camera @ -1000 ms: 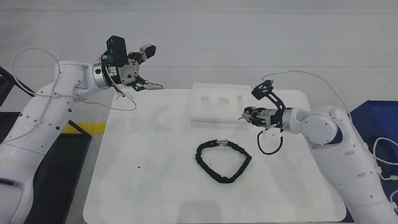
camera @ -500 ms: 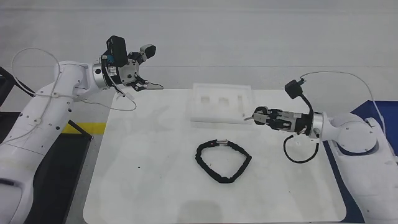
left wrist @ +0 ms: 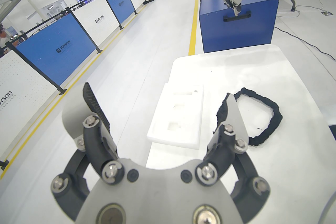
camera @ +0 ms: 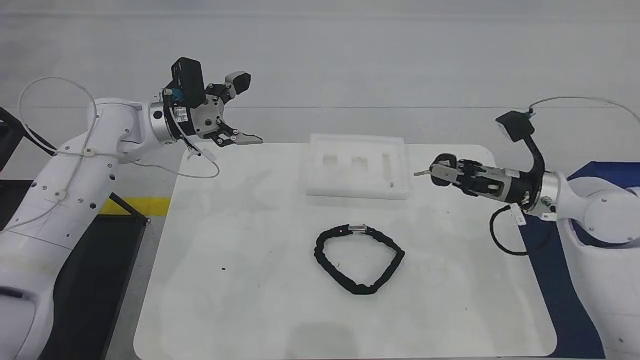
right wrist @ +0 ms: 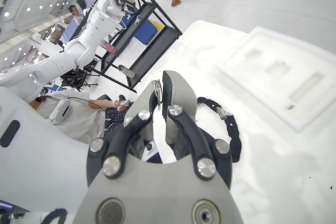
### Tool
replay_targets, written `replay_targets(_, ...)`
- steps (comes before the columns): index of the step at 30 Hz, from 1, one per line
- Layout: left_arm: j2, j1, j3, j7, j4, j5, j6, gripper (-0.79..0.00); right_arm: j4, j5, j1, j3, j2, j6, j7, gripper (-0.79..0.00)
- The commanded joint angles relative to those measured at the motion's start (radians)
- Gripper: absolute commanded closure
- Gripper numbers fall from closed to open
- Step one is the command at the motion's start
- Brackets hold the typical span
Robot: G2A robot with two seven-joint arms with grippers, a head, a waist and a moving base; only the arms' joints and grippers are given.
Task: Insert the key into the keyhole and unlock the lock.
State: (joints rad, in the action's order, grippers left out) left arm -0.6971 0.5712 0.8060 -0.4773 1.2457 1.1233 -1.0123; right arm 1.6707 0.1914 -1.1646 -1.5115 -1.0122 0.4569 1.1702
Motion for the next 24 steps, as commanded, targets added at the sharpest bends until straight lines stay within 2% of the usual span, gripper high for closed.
replay_targets(1, 0.000, 0.000, 0.000, 0.000, 0.000, 0.000, 0.000, -0.785, 0.005, 0.011, -0.006, -0.001, 0.002, 0.006, -0.001, 0.000)
replay_targets(6, 0.000, 0.000, 0.000, 0.000, 0.000, 0.000, 0.000, -0.785, -0.004, 0.004, -0.010, -0.014, 0.006, 0.046, -0.035, 0.000)
replay_targets(22, 0.000, 0.000, 0.000, 0.000, 0.000, 0.000, 0.000, -0.785, -0.004, 0.004, -0.010, -0.014, 0.006, 0.046, -0.035, 0.000)
replay_targets(24, -0.002, 0.025, -0.005, 0.023, 0.004, -0.015, 0.016, -0.785, -0.004, 0.004, -0.010, -0.014, 0.006, 0.046, -0.035, 0.000)
